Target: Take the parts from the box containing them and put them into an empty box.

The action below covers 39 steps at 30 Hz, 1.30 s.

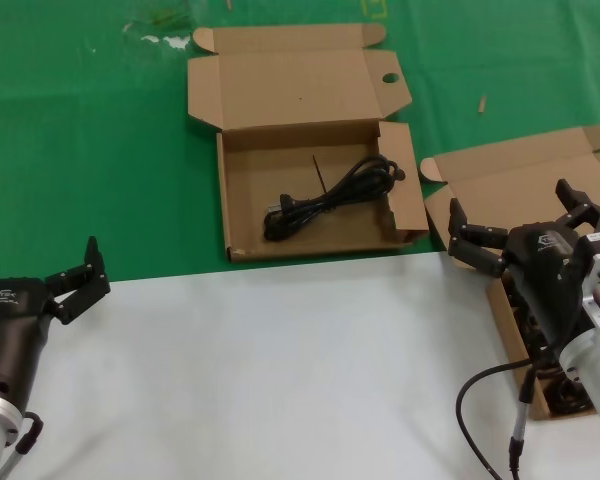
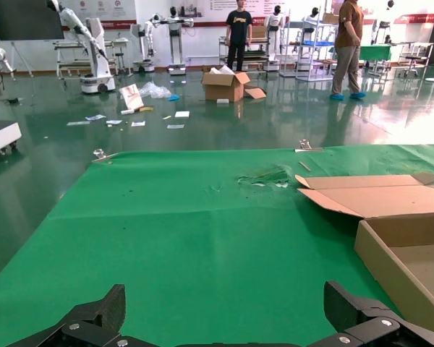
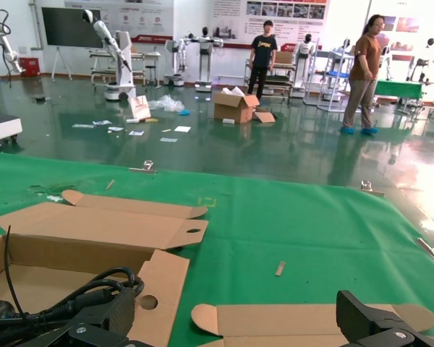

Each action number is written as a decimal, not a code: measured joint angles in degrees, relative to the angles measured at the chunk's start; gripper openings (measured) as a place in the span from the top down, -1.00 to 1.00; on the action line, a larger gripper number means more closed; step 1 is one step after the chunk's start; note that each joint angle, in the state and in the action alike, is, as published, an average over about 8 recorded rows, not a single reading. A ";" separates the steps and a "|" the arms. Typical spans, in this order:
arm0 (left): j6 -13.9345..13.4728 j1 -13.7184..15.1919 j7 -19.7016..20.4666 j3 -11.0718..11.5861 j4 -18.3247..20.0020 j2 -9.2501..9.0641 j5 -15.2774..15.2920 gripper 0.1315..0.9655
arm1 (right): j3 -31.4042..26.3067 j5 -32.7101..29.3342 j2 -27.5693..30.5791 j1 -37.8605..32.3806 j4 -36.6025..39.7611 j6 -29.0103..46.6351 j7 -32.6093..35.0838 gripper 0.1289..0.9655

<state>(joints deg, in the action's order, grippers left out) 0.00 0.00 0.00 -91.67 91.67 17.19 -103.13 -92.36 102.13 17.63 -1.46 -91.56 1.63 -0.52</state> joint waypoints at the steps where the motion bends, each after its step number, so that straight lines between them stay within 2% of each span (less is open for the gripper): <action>1: 0.00 0.00 0.00 0.00 0.00 0.00 0.00 -1.00 | 0.00 0.00 0.00 0.00 0.00 0.00 0.00 -1.00; 39: 0.00 0.00 0.00 0.00 0.00 0.00 0.00 -1.00 | 0.00 0.00 0.00 0.00 0.00 0.00 0.00 -1.00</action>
<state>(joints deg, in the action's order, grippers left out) 0.00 0.00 0.00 -91.67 91.67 17.19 -103.13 -92.36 102.13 17.63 -1.46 -91.56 1.63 -0.52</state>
